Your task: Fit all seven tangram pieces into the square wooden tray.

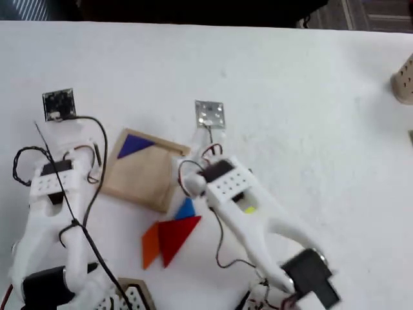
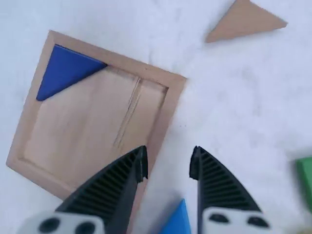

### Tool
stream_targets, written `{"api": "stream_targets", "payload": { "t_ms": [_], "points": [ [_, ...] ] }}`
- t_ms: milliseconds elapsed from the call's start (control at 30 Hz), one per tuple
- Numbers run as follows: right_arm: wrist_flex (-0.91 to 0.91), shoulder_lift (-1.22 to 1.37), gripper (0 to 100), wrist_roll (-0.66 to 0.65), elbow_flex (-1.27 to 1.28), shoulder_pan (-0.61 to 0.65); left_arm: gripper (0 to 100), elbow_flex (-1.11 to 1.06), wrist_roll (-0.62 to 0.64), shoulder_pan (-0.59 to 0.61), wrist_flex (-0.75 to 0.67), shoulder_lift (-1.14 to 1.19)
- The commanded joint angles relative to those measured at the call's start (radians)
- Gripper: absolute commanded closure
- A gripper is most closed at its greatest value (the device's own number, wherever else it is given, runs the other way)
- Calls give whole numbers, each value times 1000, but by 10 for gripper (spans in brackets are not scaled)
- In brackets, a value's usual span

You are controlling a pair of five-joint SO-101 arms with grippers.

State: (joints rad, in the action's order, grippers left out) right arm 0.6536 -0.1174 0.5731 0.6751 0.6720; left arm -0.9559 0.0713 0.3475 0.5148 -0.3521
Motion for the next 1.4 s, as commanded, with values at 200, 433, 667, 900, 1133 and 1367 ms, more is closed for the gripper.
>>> {"api": "stream_targets", "payload": {
  "t_ms": [200, 433, 667, 900, 1133, 1367],
  "points": [
    [-62, 231, 847, 32, -184, 31, 976, 238, 81, 38, 29, 191],
    [50, 390, 851, 31, -348, -16, 976, 281, 81, 39, 86, 225],
    [134, 400, 947, -60, -436, -117, 976, 281, 80, 39, 86, 225],
    [134, 417, 920, -203, -446, -128, 976, 279, 80, 38, 87, 226],
    [133, 479, 918, -206, -537, -139, 976, 279, 80, 38, 87, 228],
    [139, 656, 915, -427, -729, -176, 976, 279, 78, 36, 87, 228]
  ]
}}
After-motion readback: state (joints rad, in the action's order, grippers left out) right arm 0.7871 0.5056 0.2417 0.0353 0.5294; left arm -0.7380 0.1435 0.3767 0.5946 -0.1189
